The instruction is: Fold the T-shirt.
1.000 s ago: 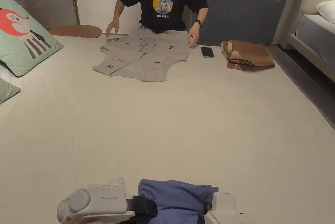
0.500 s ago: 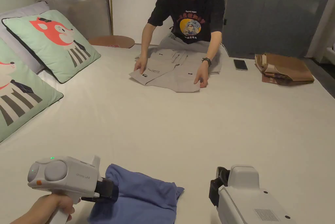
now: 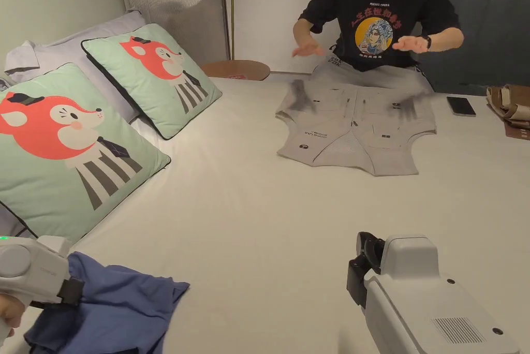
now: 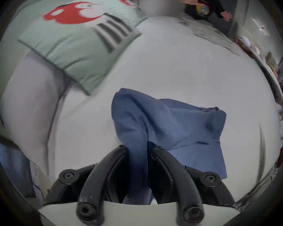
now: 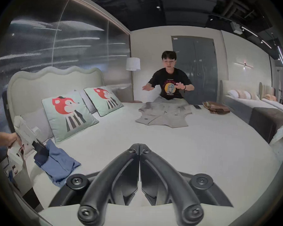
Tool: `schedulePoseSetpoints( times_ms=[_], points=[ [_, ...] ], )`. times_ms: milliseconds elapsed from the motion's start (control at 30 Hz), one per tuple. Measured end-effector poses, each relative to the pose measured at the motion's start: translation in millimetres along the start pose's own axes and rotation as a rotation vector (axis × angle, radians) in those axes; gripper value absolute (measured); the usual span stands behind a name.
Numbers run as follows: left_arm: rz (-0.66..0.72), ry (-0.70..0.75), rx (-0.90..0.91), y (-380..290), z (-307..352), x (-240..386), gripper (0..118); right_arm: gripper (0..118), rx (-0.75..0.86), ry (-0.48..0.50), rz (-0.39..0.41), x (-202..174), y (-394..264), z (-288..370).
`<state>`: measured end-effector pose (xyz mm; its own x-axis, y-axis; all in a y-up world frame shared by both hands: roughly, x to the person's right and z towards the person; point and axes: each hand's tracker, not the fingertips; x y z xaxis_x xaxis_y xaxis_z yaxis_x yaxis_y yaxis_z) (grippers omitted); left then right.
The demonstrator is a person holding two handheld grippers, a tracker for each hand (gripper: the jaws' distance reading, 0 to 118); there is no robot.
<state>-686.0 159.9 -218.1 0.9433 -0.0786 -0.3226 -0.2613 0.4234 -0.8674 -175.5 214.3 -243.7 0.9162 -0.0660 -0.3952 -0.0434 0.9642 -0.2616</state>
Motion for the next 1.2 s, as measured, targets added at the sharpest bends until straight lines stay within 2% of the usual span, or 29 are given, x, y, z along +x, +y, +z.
schedulePoseSetpoints(
  times_ms=[133,167,200,233,267,300,333,367,500,567,700,800,933,1033,1200],
  points=[
    [0.055,0.04,0.002,6,-14,-28,11,0,-0.019,0.033,0.008,-4,-9,-8],
    [0.062,0.027,0.002,5,-14,-29,14,0,-0.022,0.034,0.014,-5,-10,-9],
    [0.068,0.015,0.01,3,-9,-24,23,0,-0.027,0.032,0.021,-5,-10,-8],
    [0.069,0.021,0.014,3,-8,-22,42,0,-0.025,0.033,0.024,-7,-3,0],
    [0.08,0.026,0.028,2,-6,-22,73,0,-0.025,0.029,0.027,-6,-3,2],
    [0.091,0.025,0.035,3,-3,-20,97,0,-0.023,0.027,0.025,-3,-2,4],
    [0.099,0.022,0.054,0,7,-12,110,0,-0.022,0.025,0.021,0,0,6],
    [0.119,0.002,0.118,-1,16,-10,106,0,-0.017,0.021,0.016,4,0,9],
    [0.134,0.003,0.225,4,56,11,106,0,0.019,-0.007,0.009,19,13,30],
    [0.112,0.0,0.333,0,86,32,106,0,0.049,-0.032,0.014,31,21,44],
    [0.127,0.009,0.593,-10,155,82,106,0,0.112,-0.072,0.017,55,39,76],
    [0.171,-0.058,0.746,-23,202,125,106,0,0.164,-0.108,0.029,78,45,96],
    [0.122,-0.072,0.985,-44,249,186,106,0,0.232,-0.168,0.058,104,62,128],
    [0.117,-0.101,1.118,-58,271,228,106,0,0.271,-0.209,0.083,122,73,151],
    [0.114,-0.183,1.201,-76,276,286,106,0,0.307,-0.271,0.094,150,82,181]
  ],
)
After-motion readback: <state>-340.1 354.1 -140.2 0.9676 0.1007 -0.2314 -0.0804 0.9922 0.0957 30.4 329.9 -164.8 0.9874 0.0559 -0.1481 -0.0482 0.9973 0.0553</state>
